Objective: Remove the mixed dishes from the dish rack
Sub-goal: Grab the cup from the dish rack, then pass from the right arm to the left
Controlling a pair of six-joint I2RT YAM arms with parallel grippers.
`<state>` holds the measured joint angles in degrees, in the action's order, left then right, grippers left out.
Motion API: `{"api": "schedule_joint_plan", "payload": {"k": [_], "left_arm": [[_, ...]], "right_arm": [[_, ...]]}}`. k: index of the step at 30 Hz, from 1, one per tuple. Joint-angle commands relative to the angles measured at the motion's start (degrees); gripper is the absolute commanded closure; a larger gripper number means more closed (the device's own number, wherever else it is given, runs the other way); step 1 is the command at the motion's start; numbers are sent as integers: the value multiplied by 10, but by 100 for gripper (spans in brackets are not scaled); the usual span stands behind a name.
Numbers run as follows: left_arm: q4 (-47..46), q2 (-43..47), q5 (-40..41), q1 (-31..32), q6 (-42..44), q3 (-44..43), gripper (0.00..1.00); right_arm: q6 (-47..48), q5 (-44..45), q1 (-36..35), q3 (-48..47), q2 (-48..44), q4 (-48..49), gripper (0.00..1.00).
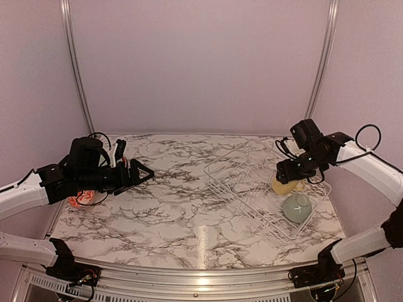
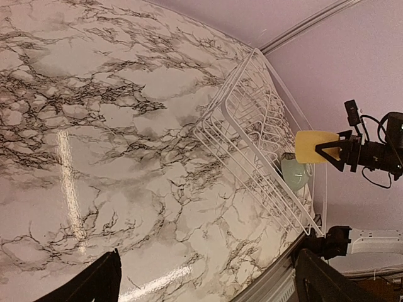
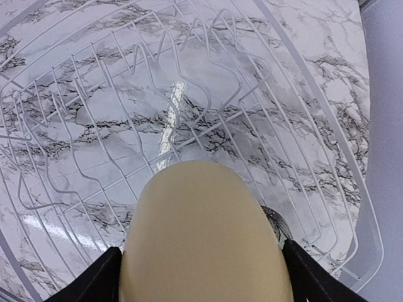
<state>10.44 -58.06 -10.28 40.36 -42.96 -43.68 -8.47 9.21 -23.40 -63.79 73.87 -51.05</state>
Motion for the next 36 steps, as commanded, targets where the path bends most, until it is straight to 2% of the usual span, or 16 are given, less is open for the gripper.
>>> {"api": "schedule_joint_plan", "payload": {"k": [1,6,9,19,23,32,36], "left_arm": [[-6,-6,12,4,-6,-16,1],[-17,-5,15,4,-18,-10,1],[-25,4,14,4,-25,-8,1],[-98,40,-21,4,-63,7,1],[-174,55,-53,4,-93,30,1],[-436,26,-135,14,-169,76,1],[-501,3,-140,27,-182,78,4]], "right_arm": [[-7,-39,-1,-46,-38,8,100],[-9,-85,4,-84,-40,9,100],[-16,-141,4,-104,-41,25,100],[-84,-373,-10,-141,-7,206,100],[-152,-442,-25,-120,9,312,100],[-245,-477,-150,-129,88,477,100],[-290,-502,-193,-137,132,551,100]]}}
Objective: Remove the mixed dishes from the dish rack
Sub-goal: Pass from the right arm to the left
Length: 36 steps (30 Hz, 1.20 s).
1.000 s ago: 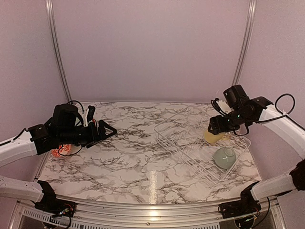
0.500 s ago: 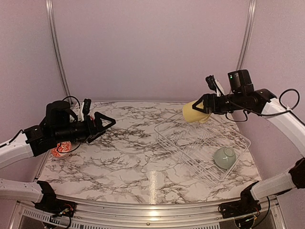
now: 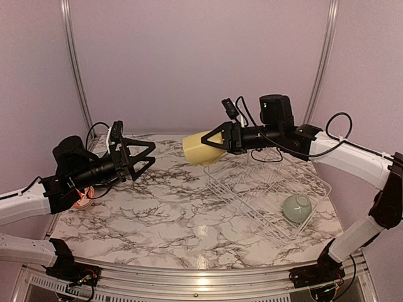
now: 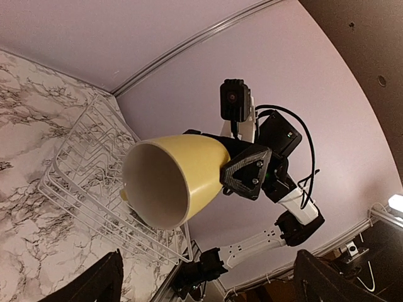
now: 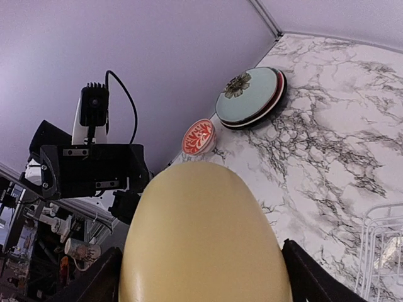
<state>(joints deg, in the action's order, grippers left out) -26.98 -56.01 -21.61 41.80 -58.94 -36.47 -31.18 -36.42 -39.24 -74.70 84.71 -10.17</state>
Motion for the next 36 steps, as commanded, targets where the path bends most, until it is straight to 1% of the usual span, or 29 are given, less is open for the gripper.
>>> {"api": "schedule_joint_plan", "payload": {"k": [1,2,4,6,9,11,15,16,18,22,24,26,28,30,34,36], "left_arm": [[-139,-24,-27,16,-23,5,5],[-149,-31,-28,19,-24,5,5],[-158,-44,-31,22,-27,2,9],[-177,-53,-39,23,-33,4,18],[-189,-63,-49,24,-40,4,26],[-190,-64,-47,24,-42,6,28],[-183,-60,-38,24,-49,16,29],[-175,-57,-35,24,-48,16,28],[-149,-50,-27,24,-44,16,22],[-40,-26,8,24,6,5,5],[12,-14,22,24,28,-3,3],[36,-9,28,24,38,-3,3],[15,-9,18,24,33,4,4],[-43,-16,-6,24,13,14,8],[-120,-59,-46,25,-22,11,23],[-155,-77,-55,29,-39,12,29]], "right_arm": [[-73,-53,-43,-30,36,158,100],[-81,-59,-53,-33,47,173,100],[-92,-69,-67,-44,67,190,100],[-94,-71,-76,-53,81,195,100],[-110,-80,-80,-55,94,221,100],[-115,-82,-80,-52,94,233,100],[-108,-74,-80,-50,90,232,100],[-105,-72,-80,-49,88,230,100],[-98,-65,-79,-48,82,225,100],[-89,-54,-76,-41,71,219,100],[-88,-56,-75,-39,70,218,100],[-86,-57,-76,-37,71,216,100],[-86,-59,-76,-36,73,218,100],[-91,-73,-77,-41,80,222,100],[-101,-89,-82,-43,90,237,100],[-104,-91,-82,-41,92,240,100]]}}
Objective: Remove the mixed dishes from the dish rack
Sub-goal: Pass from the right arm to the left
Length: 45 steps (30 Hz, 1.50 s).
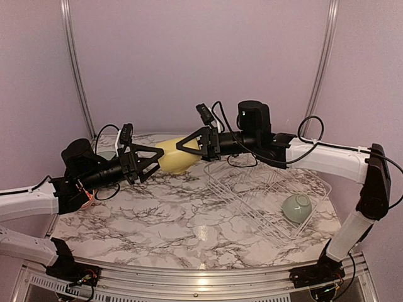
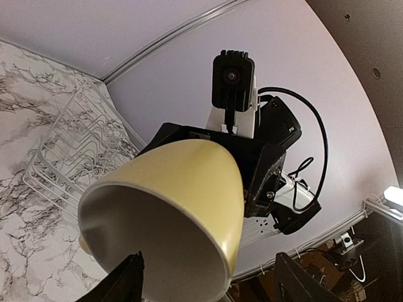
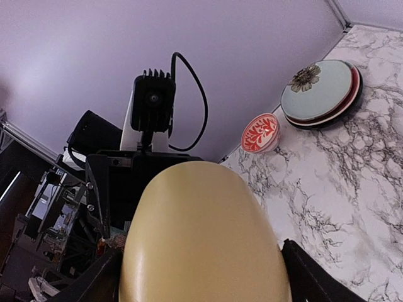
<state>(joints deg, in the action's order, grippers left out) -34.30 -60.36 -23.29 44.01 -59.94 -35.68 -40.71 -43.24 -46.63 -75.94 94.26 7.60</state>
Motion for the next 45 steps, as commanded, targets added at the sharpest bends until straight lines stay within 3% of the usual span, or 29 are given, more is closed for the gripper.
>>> {"api": "schedule_joint_plan", "payload": {"k": [1,15,24,29,31,35,38,41,45], "left_arm": [[-95,-39,-41,8,-35,5,31],[-191,-78,-55,18,-80,5,72],[-155,-60,-53,18,-66,3,100],[-114,-38,-29,18,-53,4,100],[-103,-31,-24,18,-50,4,100],[-50,-13,-8,18,-36,-3,100],[31,4,8,17,-5,-18,100],[157,23,47,15,32,-44,100],[330,47,110,14,81,-84,100]], "right_arm": [[-10,-23,-9,-26,-5,64,100],[-32,-51,-9,-5,2,109,100],[-36,-43,-9,20,4,130,98],[-27,-36,-7,21,9,117,95],[-22,-33,-5,21,10,110,82],[1,-8,5,30,2,72,35],[53,31,17,29,-12,-9,12],[113,99,27,29,-30,-105,2],[160,156,41,40,-61,-172,2]]}}
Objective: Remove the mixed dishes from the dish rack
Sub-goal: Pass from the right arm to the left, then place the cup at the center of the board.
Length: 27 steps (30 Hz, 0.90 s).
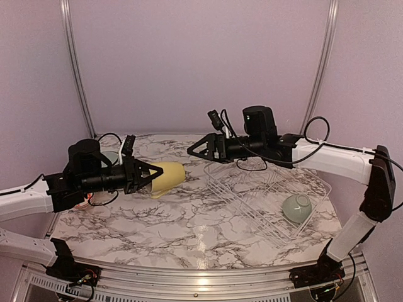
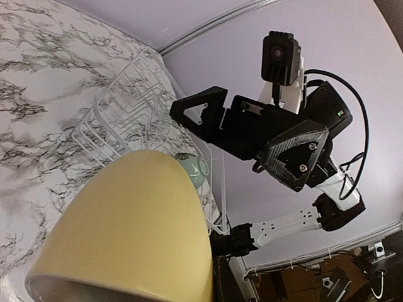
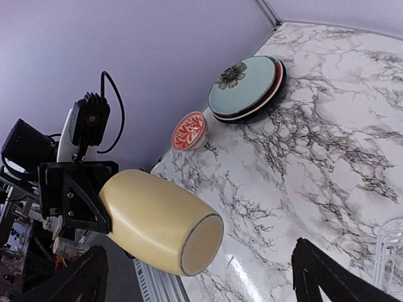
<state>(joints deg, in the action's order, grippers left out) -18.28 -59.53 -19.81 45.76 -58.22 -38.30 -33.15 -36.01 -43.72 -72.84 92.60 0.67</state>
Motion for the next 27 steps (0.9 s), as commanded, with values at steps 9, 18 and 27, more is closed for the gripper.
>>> {"api": "schedule_joint_plan", "payload": {"k": [9,18,27], "left_arm": [[532,-8,278,-4,153,-192,100],[643,-131,366,-6,213,-278,100],[705,-246,430,-30,284,-348,100]], "right_arm": [[116,144,27,17,-84,-153,2],[119,160,28,27,-112,-162,2],[135,193,29,23,-144,-194,2]]}}
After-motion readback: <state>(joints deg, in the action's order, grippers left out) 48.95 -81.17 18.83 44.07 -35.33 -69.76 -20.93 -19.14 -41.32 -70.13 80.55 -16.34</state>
